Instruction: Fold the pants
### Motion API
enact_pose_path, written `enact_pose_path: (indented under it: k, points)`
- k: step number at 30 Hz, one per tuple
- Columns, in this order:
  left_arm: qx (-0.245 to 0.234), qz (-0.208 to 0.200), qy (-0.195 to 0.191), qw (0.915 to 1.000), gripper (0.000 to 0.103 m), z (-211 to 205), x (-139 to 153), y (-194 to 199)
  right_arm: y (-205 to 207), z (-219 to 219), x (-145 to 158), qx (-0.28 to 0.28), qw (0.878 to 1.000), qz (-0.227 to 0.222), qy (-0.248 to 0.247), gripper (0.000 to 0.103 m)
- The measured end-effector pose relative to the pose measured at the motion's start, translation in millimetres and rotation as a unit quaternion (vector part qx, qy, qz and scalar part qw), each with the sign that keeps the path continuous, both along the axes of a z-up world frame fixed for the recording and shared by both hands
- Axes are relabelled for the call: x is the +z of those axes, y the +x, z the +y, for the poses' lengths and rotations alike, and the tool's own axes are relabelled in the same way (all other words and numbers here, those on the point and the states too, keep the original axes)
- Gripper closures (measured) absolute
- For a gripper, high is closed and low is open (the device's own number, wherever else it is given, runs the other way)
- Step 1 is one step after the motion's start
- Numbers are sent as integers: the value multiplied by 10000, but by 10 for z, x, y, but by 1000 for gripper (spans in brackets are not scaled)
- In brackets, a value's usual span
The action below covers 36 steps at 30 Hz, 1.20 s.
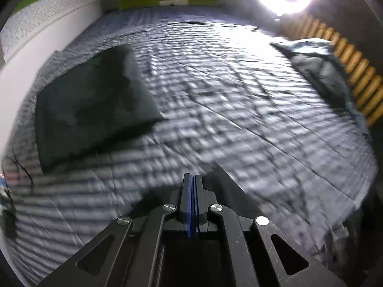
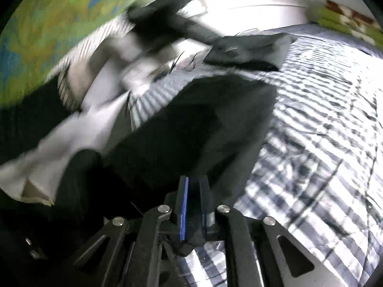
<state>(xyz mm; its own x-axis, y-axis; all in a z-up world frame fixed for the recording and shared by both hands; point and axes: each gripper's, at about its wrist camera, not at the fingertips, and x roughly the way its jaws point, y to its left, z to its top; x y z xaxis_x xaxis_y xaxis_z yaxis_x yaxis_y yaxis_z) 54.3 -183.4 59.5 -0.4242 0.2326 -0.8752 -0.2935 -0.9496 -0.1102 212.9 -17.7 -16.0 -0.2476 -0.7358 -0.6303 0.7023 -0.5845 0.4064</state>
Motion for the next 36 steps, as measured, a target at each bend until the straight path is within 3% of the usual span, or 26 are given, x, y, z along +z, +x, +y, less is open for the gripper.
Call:
enact_pose_path:
  k: [2, 4, 8, 9, 11, 14, 17, 18, 19, 21, 23, 27, 31, 34, 36]
  points:
    - [-109, -32, -21, 9999, 102, -11, -94, 252, -22, 53, 52, -129, 9998, -39, -160, 89]
    - [-101, -14, -309, 9995, 100, 4, -248, 364, -3, 13, 71, -115, 9998, -46, -145, 85]
    - [331, 81, -957, 9948, 99, -166, -660, 154, 182, -211, -18, 111, 9991, 0, 397, 85]
    - [521, 61, -837, 9951, 99, -267, -693, 72, 309, -251, -46, 147, 9981, 128, 585, 85]
    - [929, 47, -608, 9938, 99, -474, -647, 5, 377, -286, -53, 151, 9963, 329, 781, 85]
    - [1305, 259, -811, 9878, 99, -717, -474, 96, 382, -162, 78, 193, 9975, 69, 674, 85]
    - [1660, 389, -307, 9849, 87, -1056, -211, 363, 233, 40, 234, -89, 9991, -86, 418, 74]
    - [1758, 403, -51, 9836, 68, -1142, -125, 441, 141, 97, 291, -278, 9990, -68, 341, 71]
    - [1837, 386, 194, 9820, 41, -1240, -41, 587, 66, 150, 346, -468, 9985, -17, 287, 68]
    - [1959, 255, 742, 9775, 21, -1358, -17, 784, -113, 222, 434, -825, 9963, 80, 232, 63]
    - [1901, 38, 1001, 9766, 21, -1372, -68, 872, -313, 228, 458, -987, 9949, 21, 215, 56]
    - [1992, -310, 1070, 9736, 20, -1329, -320, 862, -787, 143, 344, -1274, 9906, -386, 328, 56]
    - [2087, -676, 1476, 9644, 20, -1335, -590, 819, -1109, 15, 111, -1240, 9859, -1046, 405, 56]
    - [2386, -428, 1097, 9639, 22, -1425, -624, 869, -1244, 9, -5, -1480, 9786, -1346, 490, 55]
    - [2304, -357, 1309, 9636, 22, -1499, -555, 1009, -1223, -24, 121, -1437, 9821, -1141, 420, 55]
